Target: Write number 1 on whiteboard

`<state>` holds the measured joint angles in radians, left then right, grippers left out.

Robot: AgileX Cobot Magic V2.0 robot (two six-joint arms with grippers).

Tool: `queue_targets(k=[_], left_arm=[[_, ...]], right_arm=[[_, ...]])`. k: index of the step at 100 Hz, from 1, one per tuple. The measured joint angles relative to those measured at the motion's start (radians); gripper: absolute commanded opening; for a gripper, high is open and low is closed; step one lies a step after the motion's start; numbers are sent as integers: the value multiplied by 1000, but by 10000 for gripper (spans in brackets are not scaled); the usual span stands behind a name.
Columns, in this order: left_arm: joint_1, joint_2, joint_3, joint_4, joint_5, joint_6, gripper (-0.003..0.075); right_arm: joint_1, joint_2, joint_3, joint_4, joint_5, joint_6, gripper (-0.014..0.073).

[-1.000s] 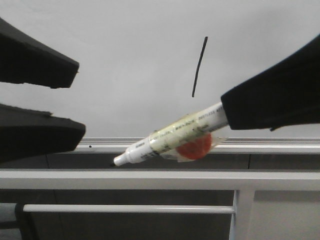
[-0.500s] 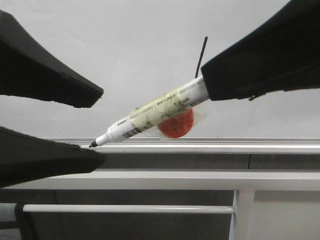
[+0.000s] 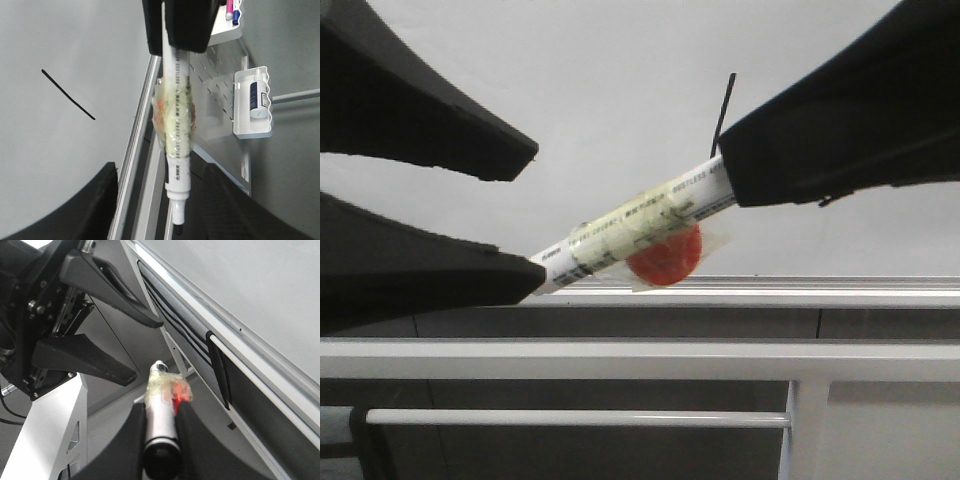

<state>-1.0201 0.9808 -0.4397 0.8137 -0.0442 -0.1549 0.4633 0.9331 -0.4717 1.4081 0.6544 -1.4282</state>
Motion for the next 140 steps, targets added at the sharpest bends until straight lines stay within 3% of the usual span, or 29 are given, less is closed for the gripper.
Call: queue_targets(k=[20,44,140], left_arm=[[0,37,-8,4,0,0,340],[0,61,-36,4,0,0,238],[0,61,-37,8,4,0,239]], right_arm=[[0,0,-17,-2,2,4,-43],[0,8,-26,-8,3,6,-43],[0,30,-66,-12,44,8,-43]])
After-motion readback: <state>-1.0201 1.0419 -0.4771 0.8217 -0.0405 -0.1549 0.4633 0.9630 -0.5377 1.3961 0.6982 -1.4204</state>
